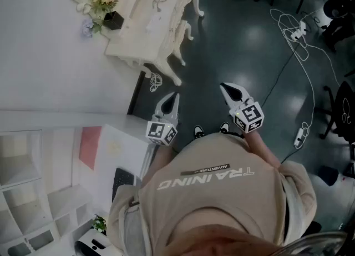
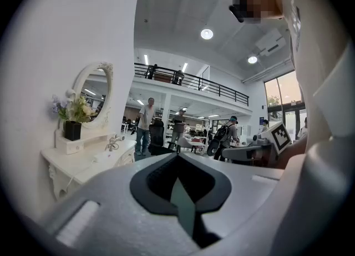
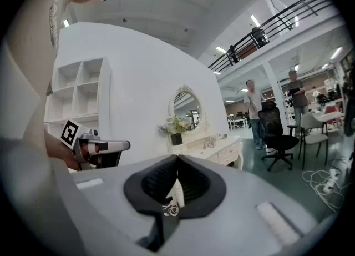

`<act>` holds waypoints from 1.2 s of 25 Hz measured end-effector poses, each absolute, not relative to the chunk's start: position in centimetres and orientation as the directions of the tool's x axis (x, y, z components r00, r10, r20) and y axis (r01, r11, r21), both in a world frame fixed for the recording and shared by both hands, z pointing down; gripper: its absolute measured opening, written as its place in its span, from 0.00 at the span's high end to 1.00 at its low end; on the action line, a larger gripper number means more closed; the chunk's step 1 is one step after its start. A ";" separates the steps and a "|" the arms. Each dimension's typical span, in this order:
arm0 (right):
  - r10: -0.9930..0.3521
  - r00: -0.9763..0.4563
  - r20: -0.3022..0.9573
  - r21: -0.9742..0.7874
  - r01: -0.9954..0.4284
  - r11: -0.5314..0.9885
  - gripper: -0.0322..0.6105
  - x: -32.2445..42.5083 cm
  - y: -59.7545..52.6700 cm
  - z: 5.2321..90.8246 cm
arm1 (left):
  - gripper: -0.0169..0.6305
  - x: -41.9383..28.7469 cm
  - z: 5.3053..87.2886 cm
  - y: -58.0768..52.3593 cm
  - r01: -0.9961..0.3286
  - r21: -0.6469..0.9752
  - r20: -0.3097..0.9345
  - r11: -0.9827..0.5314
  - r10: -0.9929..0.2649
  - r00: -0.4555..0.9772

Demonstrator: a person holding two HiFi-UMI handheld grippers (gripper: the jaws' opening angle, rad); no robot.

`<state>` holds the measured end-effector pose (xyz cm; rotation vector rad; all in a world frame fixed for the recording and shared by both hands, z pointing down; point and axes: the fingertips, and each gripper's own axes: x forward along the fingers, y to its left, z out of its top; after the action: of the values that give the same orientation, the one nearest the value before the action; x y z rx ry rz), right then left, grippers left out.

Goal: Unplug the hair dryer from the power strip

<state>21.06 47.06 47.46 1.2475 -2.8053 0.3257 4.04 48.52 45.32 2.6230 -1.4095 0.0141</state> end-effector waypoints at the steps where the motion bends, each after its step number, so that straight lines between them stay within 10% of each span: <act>1: -0.728 -0.673 0.130 -0.166 -0.739 0.653 0.94 21.1 46.9 47.3 | 0.96 3.9 45.2 48.2 -0.833 0.135 0.082 -0.537 -0.832 0.549; 30: -0.717 -0.683 0.140 -0.176 -0.730 0.661 0.94 25.9 40.2 50.0 | 0.96 8.5 47.6 42.8 -0.869 0.149 0.122 -0.472 -0.863 0.490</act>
<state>25.93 40.25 50.03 1.2246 -2.8096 0.3376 8.54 42.85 47.63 2.5423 -1.4966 0.0442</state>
